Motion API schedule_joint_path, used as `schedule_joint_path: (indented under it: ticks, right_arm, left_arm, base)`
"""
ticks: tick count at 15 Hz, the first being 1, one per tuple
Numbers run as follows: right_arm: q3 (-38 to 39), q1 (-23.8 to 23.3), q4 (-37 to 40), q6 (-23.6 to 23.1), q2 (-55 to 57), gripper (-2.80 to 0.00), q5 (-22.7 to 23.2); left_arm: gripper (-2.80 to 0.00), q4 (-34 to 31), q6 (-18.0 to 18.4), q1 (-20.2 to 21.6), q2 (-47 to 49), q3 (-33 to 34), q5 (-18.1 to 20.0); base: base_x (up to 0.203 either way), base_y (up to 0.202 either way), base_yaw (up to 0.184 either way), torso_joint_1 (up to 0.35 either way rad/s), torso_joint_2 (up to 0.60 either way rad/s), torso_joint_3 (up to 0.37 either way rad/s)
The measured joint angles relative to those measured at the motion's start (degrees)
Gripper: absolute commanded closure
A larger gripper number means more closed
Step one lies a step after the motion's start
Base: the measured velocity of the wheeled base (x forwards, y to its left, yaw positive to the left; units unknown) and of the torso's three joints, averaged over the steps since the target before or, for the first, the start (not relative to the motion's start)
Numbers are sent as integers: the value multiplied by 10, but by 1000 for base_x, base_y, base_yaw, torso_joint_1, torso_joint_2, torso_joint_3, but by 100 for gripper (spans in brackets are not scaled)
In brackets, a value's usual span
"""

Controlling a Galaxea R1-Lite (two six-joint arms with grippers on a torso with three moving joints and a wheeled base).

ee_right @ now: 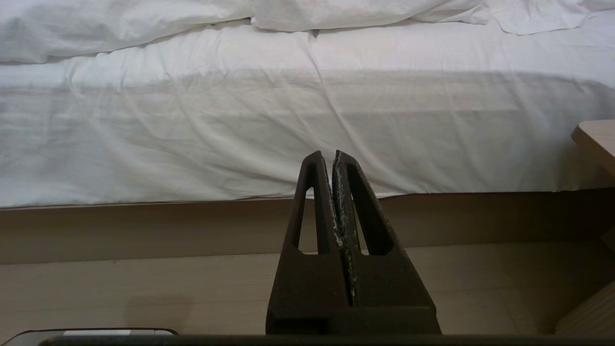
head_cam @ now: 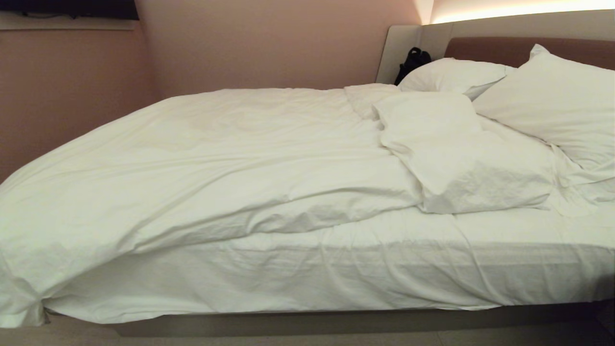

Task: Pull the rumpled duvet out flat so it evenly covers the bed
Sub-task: Hold the folded corner of the quilt

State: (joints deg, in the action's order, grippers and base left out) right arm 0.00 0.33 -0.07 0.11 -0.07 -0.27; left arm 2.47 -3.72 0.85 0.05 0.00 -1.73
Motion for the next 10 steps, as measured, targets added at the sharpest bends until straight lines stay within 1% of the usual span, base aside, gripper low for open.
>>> schedule_joint_path:
  ticks: [10]
  right_arm:
    - [0, 0, 0, 0, 0, 0, 0]
  left_arm:
    - [0, 0, 0, 0, 0, 0, 0]
  base:
    - [0, 0, 0, 0, 0, 0]
